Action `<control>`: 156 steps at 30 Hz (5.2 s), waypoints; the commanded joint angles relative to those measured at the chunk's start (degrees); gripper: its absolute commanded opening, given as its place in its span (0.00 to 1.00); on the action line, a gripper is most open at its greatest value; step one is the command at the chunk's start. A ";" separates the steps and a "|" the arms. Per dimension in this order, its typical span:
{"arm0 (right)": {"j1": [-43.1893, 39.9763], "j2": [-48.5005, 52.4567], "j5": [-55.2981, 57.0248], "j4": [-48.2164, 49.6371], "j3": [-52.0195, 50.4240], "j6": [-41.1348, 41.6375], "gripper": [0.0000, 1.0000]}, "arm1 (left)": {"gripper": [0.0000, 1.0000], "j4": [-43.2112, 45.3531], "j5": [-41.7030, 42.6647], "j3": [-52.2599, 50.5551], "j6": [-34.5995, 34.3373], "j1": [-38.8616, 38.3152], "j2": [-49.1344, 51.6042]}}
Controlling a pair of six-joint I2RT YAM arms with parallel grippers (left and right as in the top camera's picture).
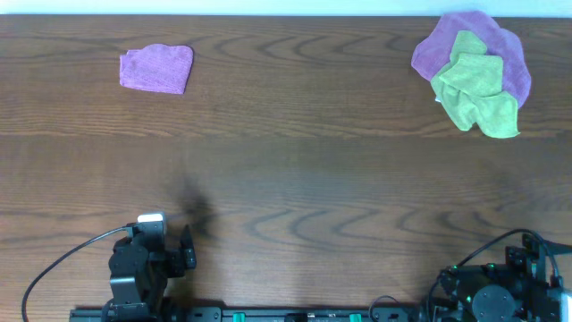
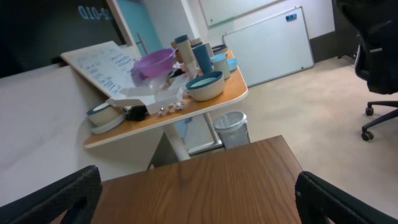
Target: Fold the cloth
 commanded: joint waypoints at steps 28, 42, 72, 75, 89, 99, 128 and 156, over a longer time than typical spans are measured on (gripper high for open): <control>-0.37 -0.42 -0.79 -0.13 -0.07 0.92 0.99 | 0.95 -1.70 -1.27 -2.43 0.87 0.09 -0.44; -0.37 -0.42 -0.79 -0.13 -0.07 0.92 0.99 | 0.95 -1.70 -1.27 -2.43 0.87 0.09 -0.44; 0.76 -0.11 -75.78 -18.34 -0.07 11.56 0.99 | 0.95 -1.70 -1.27 -2.43 0.87 0.09 -0.44; 0.76 2.67 -78.03 -21.00 -0.07 16.61 0.99 | 0.95 -1.70 -1.27 -2.43 0.87 0.09 -0.44; 0.76 52.09 -87.60 -3.43 16.87 13.49 0.99 | 0.95 -1.70 -1.27 -2.43 0.87 0.09 -0.44; 0.44 82.23 -86.25 -26.12 51.60 7.52 0.99 | 0.95 -1.70 -1.27 -2.43 0.87 0.09 -0.44; -5.64 102.79 -86.95 -58.60 80.46 3.45 0.99 | 0.95 -1.70 -1.27 -2.43 0.87 0.09 -0.44; -7.76 122.25 -79.67 -58.34 106.62 3.28 0.86 | 0.95 -1.70 -1.27 -2.43 0.87 0.09 -0.44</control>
